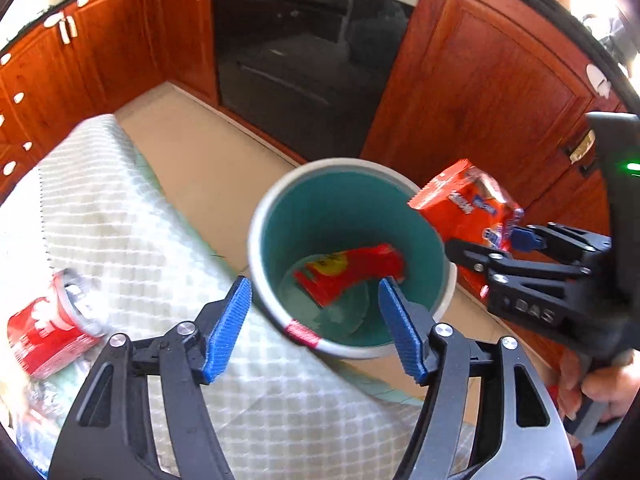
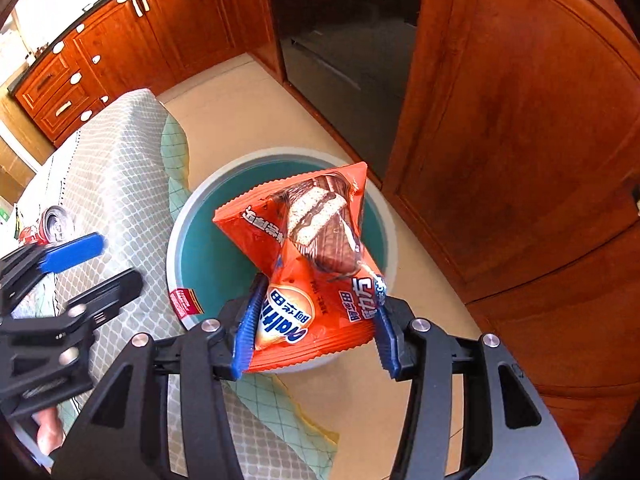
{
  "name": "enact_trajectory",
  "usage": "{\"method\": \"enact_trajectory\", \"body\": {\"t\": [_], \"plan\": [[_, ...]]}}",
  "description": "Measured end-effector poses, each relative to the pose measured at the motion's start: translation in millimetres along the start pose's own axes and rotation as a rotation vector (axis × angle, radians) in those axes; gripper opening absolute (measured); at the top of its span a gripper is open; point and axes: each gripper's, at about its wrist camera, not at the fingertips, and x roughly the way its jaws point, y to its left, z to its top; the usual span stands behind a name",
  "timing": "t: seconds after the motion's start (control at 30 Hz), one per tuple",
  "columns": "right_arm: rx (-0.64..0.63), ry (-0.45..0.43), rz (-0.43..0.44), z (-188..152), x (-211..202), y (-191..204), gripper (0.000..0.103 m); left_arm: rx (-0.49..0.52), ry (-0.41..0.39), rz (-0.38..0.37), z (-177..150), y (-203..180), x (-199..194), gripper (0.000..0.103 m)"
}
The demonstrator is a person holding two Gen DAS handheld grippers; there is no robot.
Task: Collect trash
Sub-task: 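Carry both wrappers over the trash bin and open both tools to drop them, then move both tools back over the table toward the water bottle and tissue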
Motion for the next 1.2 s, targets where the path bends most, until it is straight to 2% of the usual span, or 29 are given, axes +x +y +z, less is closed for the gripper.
{"method": "enact_trajectory", "body": {"t": [0.07,0.17,0.43,0.53,0.6,0.67,0.9,1.07,1.2], "plan": [[0.004,0.010,0.007,2,6,8,0.076,-0.024,-0.012,0.011,-4,11,-6,0.072],[0.003,0.018,0.017,3,9,16,0.088,-0.055,-0.023,0.031,-9,26,-13,0.075],[-0.022,-0.007,0.011,1,-13,42,0.092,-0.107,-0.039,0.078,-27,53,-46,0.081],[-0.055,-0.032,0.023,-5,-29,58,0.093,-0.134,-0.068,0.099,-44,65,-66,0.088],[-0.091,-0.048,0.032,-11,-42,74,0.094,-0.154,-0.089,0.118,-57,74,-84,0.096],[-0.127,-0.061,0.053,-18,-53,92,0.095,-0.168,-0.109,0.143,-72,82,-102,0.098],[-0.223,-0.061,0.109,-42,-74,157,0.096,-0.215,-0.117,0.231,-121,118,-164,0.099],[-0.299,-0.057,0.130,-58,-84,205,0.096,-0.259,-0.121,0.304,-159,168,-201,0.099],[-0.348,-0.052,0.131,-64,-85,234,0.096,-0.291,-0.114,0.341,-182,206,-214,0.099]]}}
